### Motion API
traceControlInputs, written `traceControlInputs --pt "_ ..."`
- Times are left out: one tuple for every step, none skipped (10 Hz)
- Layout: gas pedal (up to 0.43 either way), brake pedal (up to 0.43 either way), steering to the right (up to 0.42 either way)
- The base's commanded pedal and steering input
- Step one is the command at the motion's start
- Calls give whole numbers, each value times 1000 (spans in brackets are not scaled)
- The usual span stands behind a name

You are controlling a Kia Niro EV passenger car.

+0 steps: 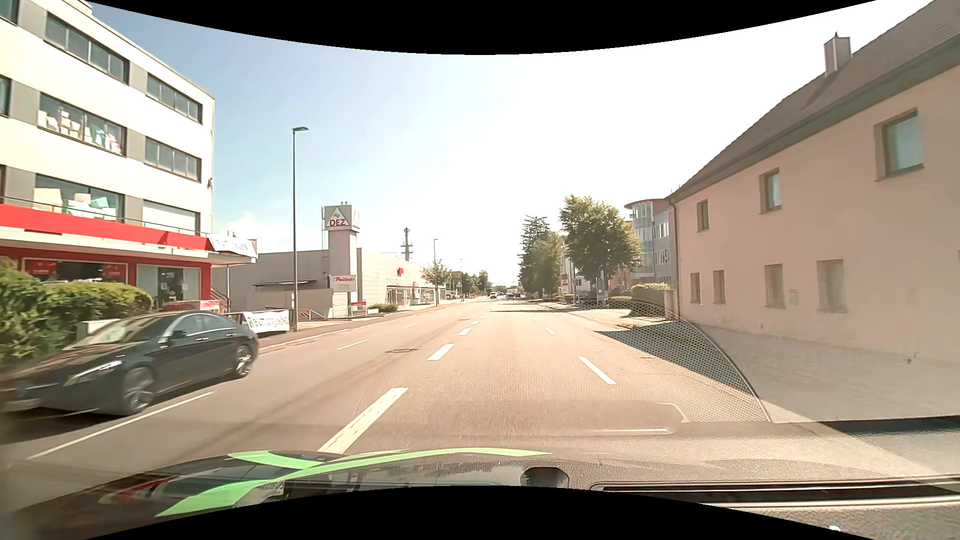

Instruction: Follow the waypoints while adhering to traffic rules and regulations

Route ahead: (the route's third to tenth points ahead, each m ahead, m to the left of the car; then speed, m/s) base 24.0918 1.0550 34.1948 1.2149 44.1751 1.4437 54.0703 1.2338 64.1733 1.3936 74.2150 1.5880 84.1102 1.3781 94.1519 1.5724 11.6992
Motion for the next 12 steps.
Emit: traceControlInputs --pt "118 0 -2" --pt "118 0 -3" --pt "118 0 -4" --pt "110 0 -4" --pt "110 0 -5" --pt "110 0 -5" --pt "110 0 -4" --pt "110 0 -4" --pt "110 0 -4" --pt "110 0 -3" --pt "110 0 -3" --pt "110 0 -3"
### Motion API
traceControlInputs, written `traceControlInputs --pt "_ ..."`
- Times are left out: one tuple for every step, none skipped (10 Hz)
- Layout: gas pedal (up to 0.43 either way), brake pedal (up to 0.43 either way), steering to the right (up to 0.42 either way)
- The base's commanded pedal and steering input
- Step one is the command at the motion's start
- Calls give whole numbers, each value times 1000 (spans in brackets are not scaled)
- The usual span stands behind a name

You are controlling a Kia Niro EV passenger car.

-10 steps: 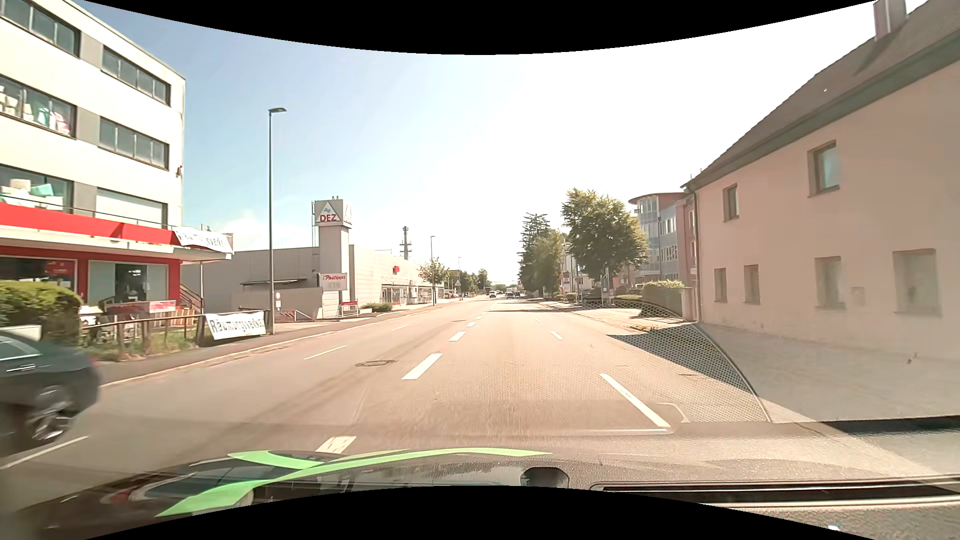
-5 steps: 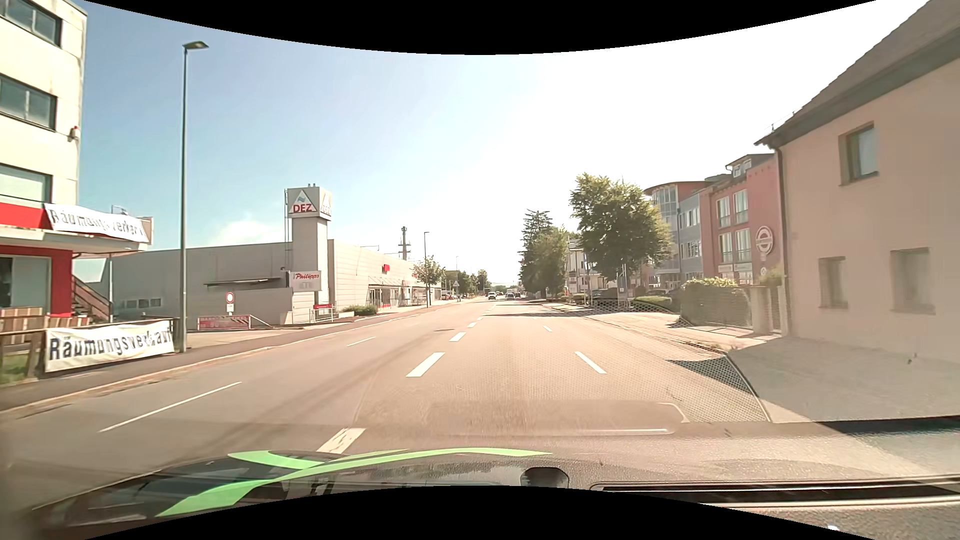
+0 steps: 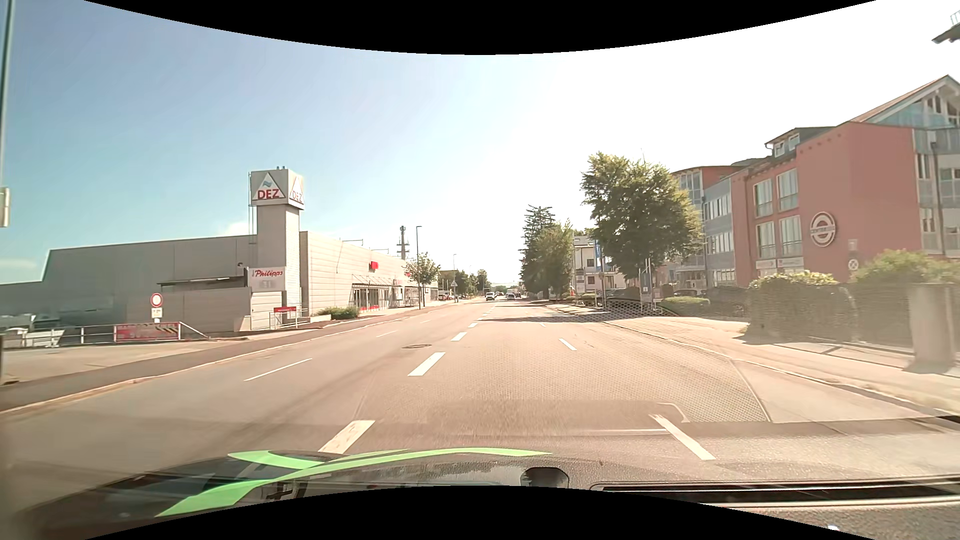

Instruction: Follow the waypoints while adhering to traffic rules and regulations

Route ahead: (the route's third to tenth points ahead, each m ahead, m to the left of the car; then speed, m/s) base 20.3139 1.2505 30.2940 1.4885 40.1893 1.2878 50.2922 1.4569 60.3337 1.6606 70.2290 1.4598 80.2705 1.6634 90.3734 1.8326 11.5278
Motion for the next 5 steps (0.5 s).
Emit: traceControlInputs --pt "110 0 -3" --pt "110 0 -3" --pt "110 0 -3" --pt "110 0 -3" --pt "110 0 -3"
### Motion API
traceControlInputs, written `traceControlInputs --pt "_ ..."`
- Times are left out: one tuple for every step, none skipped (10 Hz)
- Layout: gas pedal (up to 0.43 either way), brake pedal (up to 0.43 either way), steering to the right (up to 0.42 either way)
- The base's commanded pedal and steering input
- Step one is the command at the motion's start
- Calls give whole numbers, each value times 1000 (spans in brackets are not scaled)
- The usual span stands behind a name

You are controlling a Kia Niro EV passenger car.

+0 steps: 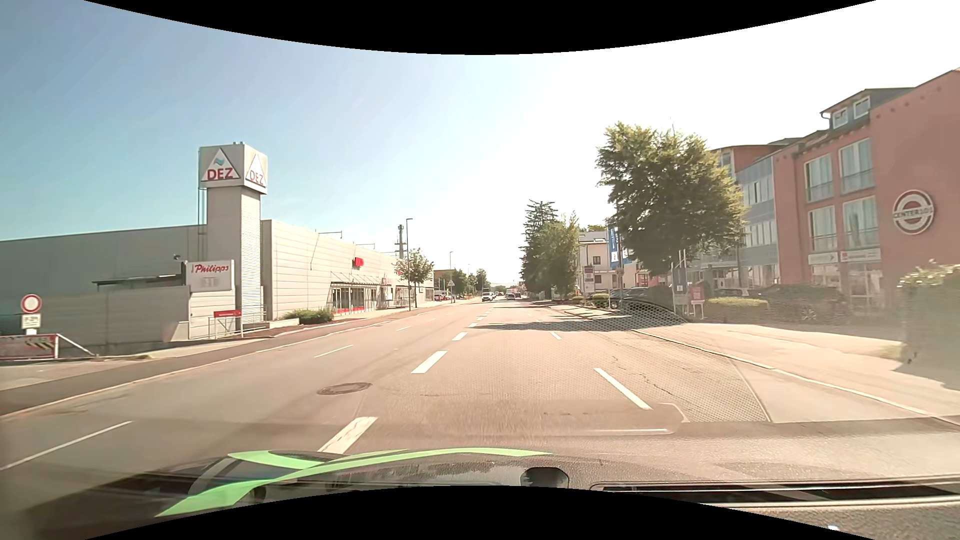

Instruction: Follow the waypoints while adhering to traffic rules and regulations

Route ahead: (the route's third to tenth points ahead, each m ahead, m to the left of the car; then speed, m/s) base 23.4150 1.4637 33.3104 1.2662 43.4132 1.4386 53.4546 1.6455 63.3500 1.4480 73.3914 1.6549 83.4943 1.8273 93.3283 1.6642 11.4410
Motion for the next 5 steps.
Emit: traceControlInputs --pt "110 0 -3" --pt "110 0 -3" --pt "110 0 -3" --pt "110 0 -3" --pt "110 0 -3"
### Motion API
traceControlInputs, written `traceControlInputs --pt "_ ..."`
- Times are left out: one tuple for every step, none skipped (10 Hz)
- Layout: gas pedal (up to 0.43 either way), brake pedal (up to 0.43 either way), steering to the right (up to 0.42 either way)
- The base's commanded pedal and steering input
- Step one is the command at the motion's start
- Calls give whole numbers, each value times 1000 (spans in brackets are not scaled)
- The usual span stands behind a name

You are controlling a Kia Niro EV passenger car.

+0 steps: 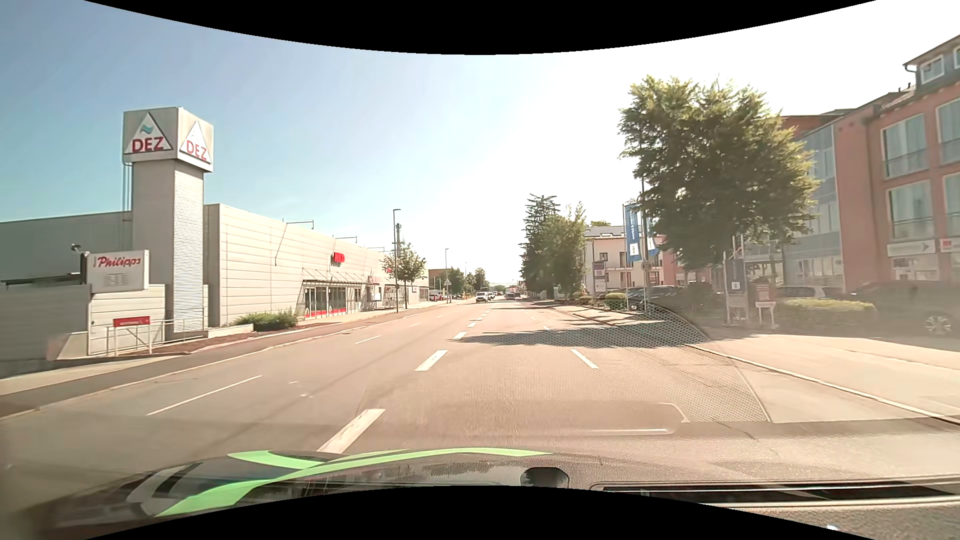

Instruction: Follow the waypoints while adhering to traffic rules and regulations

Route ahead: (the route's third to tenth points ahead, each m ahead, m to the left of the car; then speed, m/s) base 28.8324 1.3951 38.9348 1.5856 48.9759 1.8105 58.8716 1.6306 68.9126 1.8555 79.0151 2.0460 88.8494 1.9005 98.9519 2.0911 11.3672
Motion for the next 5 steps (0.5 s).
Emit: traceControlInputs --pt "110 0 -3" --pt "118 0 -3" --pt "118 0 -3" --pt "118 0 -3" --pt "130 0 -3"
